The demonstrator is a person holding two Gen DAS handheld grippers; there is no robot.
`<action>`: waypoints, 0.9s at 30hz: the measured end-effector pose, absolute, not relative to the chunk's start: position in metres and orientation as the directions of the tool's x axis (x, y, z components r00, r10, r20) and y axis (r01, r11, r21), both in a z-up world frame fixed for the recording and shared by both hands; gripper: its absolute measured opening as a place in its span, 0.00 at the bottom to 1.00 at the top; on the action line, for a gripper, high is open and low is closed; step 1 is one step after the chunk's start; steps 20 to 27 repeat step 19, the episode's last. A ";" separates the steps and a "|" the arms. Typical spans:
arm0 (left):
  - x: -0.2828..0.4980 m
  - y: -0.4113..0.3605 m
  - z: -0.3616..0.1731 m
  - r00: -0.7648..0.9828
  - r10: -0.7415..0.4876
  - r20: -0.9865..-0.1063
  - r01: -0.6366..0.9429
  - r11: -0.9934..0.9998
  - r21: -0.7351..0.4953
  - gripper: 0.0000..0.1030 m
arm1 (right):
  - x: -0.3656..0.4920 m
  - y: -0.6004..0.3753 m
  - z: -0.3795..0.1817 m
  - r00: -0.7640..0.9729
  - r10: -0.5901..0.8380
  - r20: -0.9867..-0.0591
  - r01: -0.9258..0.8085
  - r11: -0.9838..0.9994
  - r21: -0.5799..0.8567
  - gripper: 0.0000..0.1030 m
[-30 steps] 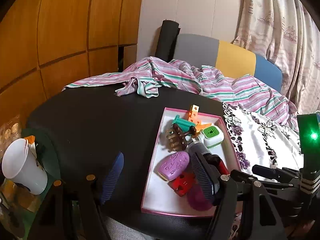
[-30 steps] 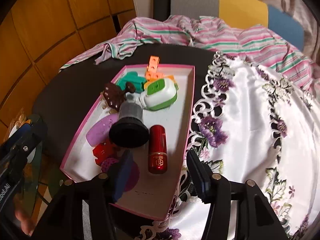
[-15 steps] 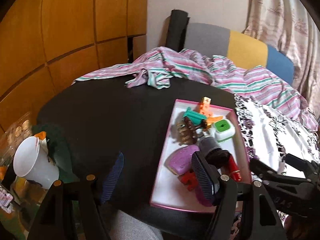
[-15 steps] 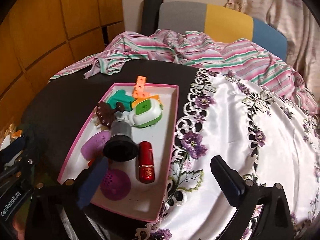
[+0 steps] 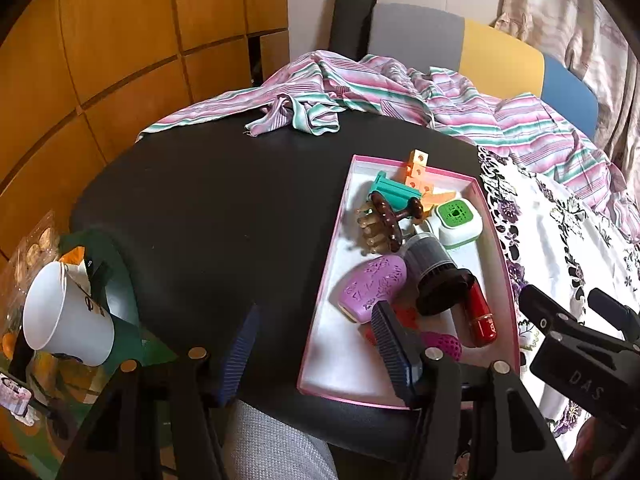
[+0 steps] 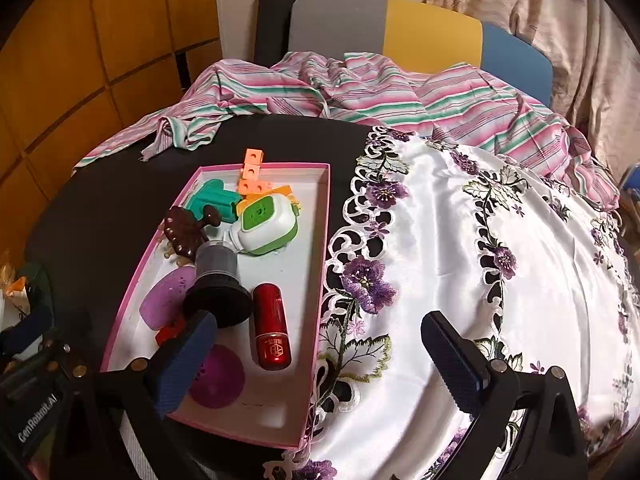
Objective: Organize rigid objects
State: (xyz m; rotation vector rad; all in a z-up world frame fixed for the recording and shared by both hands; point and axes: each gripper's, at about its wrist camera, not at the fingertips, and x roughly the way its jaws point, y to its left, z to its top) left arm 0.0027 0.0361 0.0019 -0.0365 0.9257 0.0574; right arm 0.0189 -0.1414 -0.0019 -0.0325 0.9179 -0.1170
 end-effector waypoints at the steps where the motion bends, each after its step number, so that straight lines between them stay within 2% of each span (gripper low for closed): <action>1: 0.003 0.033 0.002 0.598 0.028 -0.801 -0.055 0.998 -0.006 0.58 | 0.019 -0.142 -0.002 0.601 -0.117 -0.791 0.092 0.993 -0.078 1.00; 11: 0.004 0.003 0.010 0.605 -0.028 -0.796 0.067 0.998 0.016 0.58 | 0.025 -0.151 -0.004 0.595 -0.146 -0.791 0.128 0.988 -0.086 1.00; 27: 0.006 -0.003 0.008 0.618 -0.017 -0.786 0.069 0.997 0.033 0.58 | 0.027 -0.161 -0.005 0.588 -0.143 -0.796 0.140 0.987 -0.073 1.00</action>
